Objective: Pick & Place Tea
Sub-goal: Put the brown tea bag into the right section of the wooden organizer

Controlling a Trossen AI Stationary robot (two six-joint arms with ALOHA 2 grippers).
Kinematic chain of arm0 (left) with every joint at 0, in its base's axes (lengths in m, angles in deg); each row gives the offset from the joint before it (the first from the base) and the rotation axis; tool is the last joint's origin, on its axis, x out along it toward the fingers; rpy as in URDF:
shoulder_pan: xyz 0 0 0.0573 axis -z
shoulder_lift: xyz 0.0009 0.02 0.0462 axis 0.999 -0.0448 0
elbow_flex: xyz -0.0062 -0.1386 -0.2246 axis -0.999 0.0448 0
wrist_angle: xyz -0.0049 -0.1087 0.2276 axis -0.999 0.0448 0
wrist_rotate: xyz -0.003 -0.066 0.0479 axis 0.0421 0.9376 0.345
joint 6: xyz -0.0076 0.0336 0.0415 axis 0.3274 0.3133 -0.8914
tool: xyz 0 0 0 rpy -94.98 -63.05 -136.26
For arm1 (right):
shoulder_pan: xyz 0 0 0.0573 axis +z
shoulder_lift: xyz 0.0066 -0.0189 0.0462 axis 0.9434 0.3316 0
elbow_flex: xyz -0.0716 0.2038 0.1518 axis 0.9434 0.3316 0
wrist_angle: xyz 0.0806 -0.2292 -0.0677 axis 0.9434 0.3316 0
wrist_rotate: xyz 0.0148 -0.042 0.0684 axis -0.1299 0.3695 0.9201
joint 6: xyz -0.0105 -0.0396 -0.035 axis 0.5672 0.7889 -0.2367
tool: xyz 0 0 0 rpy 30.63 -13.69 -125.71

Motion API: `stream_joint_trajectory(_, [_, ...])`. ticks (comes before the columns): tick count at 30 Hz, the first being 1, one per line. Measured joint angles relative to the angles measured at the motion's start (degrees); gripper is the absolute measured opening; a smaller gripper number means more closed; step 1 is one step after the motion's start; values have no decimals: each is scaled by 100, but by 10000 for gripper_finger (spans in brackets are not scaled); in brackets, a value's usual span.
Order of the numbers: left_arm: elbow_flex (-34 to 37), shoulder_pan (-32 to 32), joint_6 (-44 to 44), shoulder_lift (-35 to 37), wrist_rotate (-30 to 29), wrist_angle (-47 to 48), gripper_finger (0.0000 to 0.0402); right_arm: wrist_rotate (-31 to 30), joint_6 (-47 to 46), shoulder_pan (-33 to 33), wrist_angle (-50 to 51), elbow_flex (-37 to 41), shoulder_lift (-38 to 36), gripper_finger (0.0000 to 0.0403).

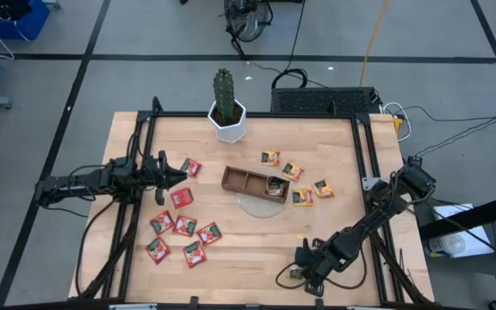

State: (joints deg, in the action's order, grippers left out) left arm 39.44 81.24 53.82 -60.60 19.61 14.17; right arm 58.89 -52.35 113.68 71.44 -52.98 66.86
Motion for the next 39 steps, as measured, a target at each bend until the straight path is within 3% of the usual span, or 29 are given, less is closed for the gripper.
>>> stream_joint_trajectory(8, [0,2,0,0,0,0,58,172,631,-2,-626,37,21,8])
stream_joint_trajectory(24, [0,0,0,1,0,0,58,-543,2309,-522,-936,16,337,1])
stream_joint_trajectory(27, [0,0,0,-1,2,0,58,-1214,2608,-591,-1115,16,385,1])
stream_joint_trajectory(35, [0,0,2,0,0,0,58,-3794,2863,-618,-1869,36,397,0])
stream_joint_trajectory(39, [0,0,0,1,0,0,58,-4716,3757,-473,-2339,28,395,0])
